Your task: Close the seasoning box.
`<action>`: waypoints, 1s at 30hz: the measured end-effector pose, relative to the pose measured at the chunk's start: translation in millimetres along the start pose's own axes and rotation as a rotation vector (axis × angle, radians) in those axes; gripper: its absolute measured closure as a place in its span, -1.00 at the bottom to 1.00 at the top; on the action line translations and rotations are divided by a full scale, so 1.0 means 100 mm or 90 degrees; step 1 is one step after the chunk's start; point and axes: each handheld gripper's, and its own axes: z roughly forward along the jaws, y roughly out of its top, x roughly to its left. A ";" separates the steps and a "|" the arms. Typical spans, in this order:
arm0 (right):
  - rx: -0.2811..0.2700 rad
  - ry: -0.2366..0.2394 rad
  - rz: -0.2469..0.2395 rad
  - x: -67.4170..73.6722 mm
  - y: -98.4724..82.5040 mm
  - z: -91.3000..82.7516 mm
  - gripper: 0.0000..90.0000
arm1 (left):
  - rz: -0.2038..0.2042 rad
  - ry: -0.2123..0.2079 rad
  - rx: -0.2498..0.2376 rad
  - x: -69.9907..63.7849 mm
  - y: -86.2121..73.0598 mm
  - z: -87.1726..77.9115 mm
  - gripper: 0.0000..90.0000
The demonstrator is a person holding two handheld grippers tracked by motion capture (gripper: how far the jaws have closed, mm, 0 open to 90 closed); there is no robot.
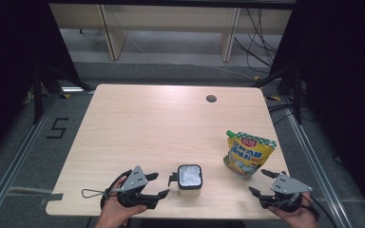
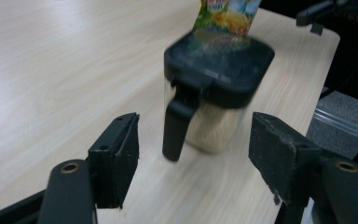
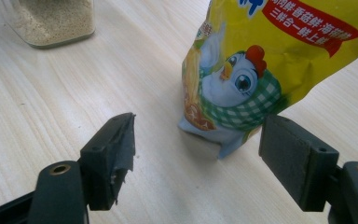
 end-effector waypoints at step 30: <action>0.039 0.003 0.001 -0.01 -0.03 0.03 -0.39 | -0.003 0.062 0.069 -0.01 -0.42 0.02 -0.44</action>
